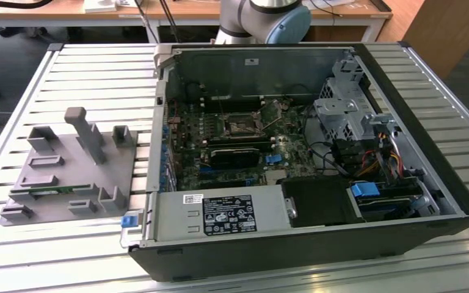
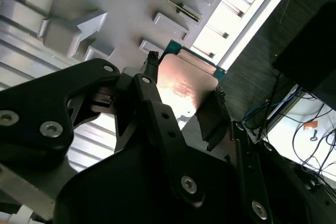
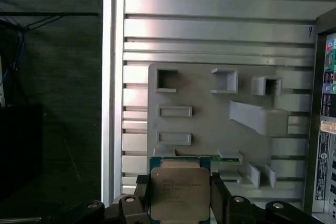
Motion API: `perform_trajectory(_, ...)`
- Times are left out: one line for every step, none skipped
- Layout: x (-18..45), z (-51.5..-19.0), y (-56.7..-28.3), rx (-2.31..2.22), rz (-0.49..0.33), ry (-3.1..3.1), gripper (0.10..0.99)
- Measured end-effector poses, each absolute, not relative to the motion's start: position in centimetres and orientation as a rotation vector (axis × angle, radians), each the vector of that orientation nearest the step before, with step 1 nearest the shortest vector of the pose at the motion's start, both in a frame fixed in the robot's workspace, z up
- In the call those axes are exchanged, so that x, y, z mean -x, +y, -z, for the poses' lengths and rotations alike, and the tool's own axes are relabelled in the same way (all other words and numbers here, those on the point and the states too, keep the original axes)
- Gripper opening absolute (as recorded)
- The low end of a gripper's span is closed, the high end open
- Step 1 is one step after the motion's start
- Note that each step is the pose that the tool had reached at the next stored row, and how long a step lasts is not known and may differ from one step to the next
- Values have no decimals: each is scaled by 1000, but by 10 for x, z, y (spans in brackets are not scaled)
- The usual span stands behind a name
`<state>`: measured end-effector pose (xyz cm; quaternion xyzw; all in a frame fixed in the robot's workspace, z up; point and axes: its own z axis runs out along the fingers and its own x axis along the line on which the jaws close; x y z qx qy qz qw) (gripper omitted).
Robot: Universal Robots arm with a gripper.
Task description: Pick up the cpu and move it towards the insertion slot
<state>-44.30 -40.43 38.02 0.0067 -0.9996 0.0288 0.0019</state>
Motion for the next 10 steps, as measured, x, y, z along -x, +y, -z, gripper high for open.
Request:
perform_trajectory(443, -381, -404, -21, -91, -3136, 545)
perform_trajectory(443, -383, -404, -21, -91, -3136, 545)
perform_trajectory(443, -384, -404, -21, -91, -3137, 545)
perform_trajectory(443, -385, -404, -21, -91, -3137, 545)
perform_trajectory(443, -386, -404, -21, -91, -3137, 545)
perform_trajectory(443, -387, -404, -21, -91, -3137, 545)
perform_trajectory(443, -387, -404, -21, -91, -3137, 545)
perform_trajectory(443, -388, -404, -21, -91, -3137, 545)
perform_trajectory(443, -389, -404, -21, -91, -3137, 545)
perform_trajectory(443, -389, -404, -21, -91, -3136, 545)
